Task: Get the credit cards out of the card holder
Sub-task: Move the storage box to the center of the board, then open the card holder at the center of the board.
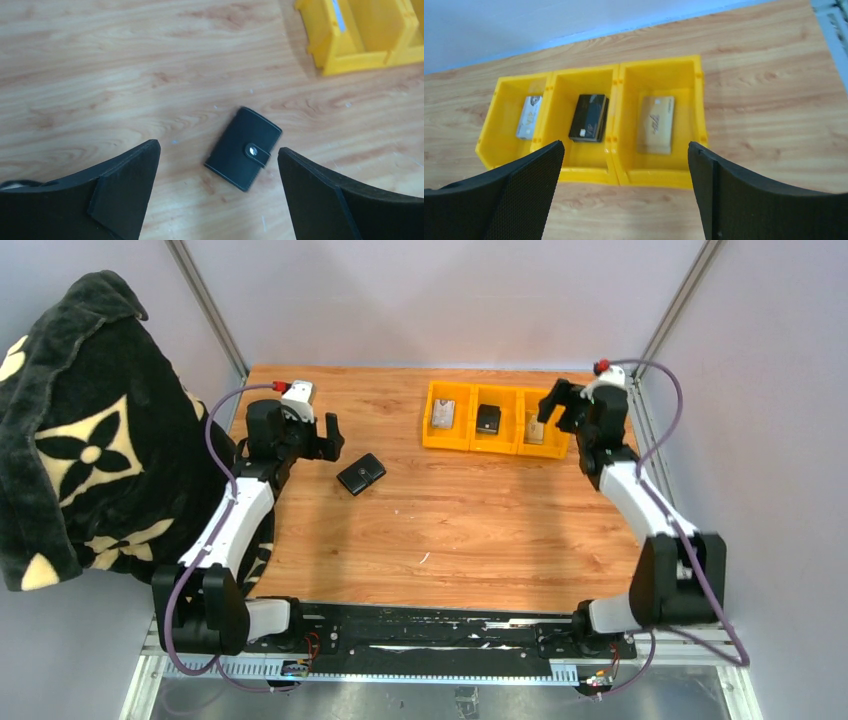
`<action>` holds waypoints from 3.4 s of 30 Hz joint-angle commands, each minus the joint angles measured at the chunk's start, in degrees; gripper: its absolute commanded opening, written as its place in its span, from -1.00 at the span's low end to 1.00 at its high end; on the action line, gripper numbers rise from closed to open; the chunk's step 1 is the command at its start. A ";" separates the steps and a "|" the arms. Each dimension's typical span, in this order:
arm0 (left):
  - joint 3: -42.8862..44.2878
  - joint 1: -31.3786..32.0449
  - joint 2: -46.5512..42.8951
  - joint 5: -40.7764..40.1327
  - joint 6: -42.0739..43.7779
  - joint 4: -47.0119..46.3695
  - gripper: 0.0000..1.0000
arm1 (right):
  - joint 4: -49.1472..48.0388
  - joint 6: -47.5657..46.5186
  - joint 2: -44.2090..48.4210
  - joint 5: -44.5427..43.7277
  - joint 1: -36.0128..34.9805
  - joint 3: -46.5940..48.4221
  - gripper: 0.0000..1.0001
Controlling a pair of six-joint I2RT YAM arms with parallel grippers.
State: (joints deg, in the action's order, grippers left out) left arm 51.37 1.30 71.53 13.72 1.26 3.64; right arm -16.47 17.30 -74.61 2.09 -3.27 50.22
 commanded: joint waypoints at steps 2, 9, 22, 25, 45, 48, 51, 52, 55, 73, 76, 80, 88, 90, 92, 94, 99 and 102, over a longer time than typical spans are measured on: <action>4.23 0.73 -0.35 6.46 0.42 15.19 1.00 | 13.71 -3.68 -12.15 0.82 -3.55 14.27 0.95; 6.61 3.81 0.48 5.55 4.99 23.30 1.00 | 16.19 -6.79 -27.03 -5.38 -7.80 26.39 0.41; 9.80 7.46 -0.29 6.74 5.65 29.10 1.00 | 20.15 -7.70 -38.63 -7.30 -8.40 33.65 -0.19; 10.53 7.66 -0.56 6.94 5.58 30.08 1.00 | 20.57 -7.65 -38.51 -7.06 -8.96 33.27 -0.43; 7.86 7.75 -0.45 1.55 16.79 32.12 1.00 | 17.68 3.23 -14.95 -17.57 -21.74 7.72 -1.00; 7.89 7.88 1.83 0.98 19.27 31.97 1.00 | 17.61 5.29 -11.50 -19.48 -23.98 3.89 -1.00; 9.05 8.25 5.41 -0.11 20.40 31.94 1.00 | 17.97 7.42 -8.82 -21.66 -26.20 1.05 -1.00; 9.40 8.40 6.71 -0.36 20.91 31.77 1.00 | 18.17 8.30 -8.09 -22.34 -26.81 0.28 -1.00; 10.47 8.96 10.25 -1.47 22.95 30.37 1.00 | 18.05 9.56 -6.78 -23.04 -28.17 -1.33 -0.98; 16.63 9.86 28.64 -0.64 31.54 26.33 0.95 | 26.01 11.40 -0.50 -12.11 -28.35 4.93 0.63; 16.13 9.86 29.82 -0.92 32.34 25.83 0.87 | 29.89 13.72 3.99 -8.85 -28.33 9.05 0.69; 14.89 9.86 30.58 -0.16 31.70 23.57 0.78 | 33.22 20.39 8.70 -0.50 -28.20 17.02 0.76; 12.13 9.95 31.14 -1.84 30.91 18.99 0.55 | 26.94 37.89 14.99 9.23 -27.66 25.08 0.78; 12.89 9.95 31.93 -1.17 30.15 19.62 0.39 | 25.05 39.30 15.18 9.81 -26.18 24.70 0.78; 14.00 10.42 32.36 -0.48 29.20 20.95 0.18 | 27.08 41.90 14.97 9.33 -23.53 23.43 0.77; 13.88 11.20 31.92 -0.60 29.03 21.49 -0.04 | 18.11 45.01 15.52 14.06 -19.82 19.58 0.78; 9.48 12.23 28.69 -2.76 31.37 21.53 -0.82 | 16.97 43.94 14.08 15.93 -17.13 22.38 0.79; 7.73 12.23 26.49 -3.57 33.45 23.26 -1.00 | 16.99 46.74 13.31 18.45 -17.03 21.48 0.79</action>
State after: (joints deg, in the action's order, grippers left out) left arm 62.00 12.84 100.57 10.68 31.99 23.57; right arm 3.57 60.64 -61.60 15.70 -20.93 70.59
